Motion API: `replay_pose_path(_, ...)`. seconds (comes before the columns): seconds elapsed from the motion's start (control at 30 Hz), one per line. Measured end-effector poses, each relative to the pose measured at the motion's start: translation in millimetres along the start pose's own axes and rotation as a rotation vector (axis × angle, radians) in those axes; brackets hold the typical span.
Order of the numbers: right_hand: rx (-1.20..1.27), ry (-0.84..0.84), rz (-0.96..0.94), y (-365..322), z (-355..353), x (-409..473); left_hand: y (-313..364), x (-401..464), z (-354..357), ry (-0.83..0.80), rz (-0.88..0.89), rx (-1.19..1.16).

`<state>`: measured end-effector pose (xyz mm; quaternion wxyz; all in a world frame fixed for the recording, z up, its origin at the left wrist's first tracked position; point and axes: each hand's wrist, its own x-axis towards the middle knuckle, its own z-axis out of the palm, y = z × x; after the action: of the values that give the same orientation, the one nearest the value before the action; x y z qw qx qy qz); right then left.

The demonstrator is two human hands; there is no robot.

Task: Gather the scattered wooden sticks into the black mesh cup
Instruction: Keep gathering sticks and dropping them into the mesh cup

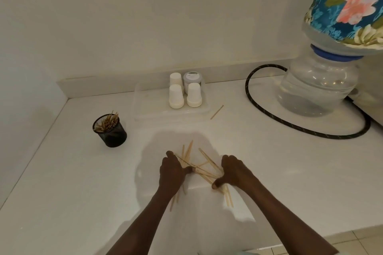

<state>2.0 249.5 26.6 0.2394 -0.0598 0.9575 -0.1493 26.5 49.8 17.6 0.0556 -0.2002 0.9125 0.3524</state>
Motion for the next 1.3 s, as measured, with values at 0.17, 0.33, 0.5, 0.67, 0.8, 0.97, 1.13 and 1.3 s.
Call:
replay_pose_path(0.17, 0.094, 0.085, -0.089, -10, 17, 4, 5, -4, 13, -0.014, 0.008, -0.04)
replay_pose_path(0.33, 0.286, 0.129, -0.131, -15, 19, 15, 8, -4, 16, -0.001, 0.017, -0.111)
replay_pose_path(0.5, 0.393, 0.208, -0.174, -13, 11, 33, 1, -13, 12, 0.075, 0.027, -0.094)
replay_pose_path(0.67, 0.025, 0.373, -0.207, 3, -33, 83, -7, -27, 15, 0.051, 0.011, -0.008)
replay_pose_path(0.8, -0.249, 0.281, -0.221, 8, -67, 128, -10, -37, 19, 0.046, 0.004, 0.006)
replay_pose_path(0.97, -0.412, 0.194, -0.242, 12, -84, 164, -24, -49, 24, 0.041, 0.016, 0.028)
replay_pose_path(1.13, -0.363, 0.246, -0.253, 21, -72, 163, -26, -43, 19, 0.086, 0.044, 0.015)
replay_pose_path(1.3, -0.251, 0.368, -0.249, 28, -60, 145, -17, -31, 17, 0.118, -0.002, -0.061)
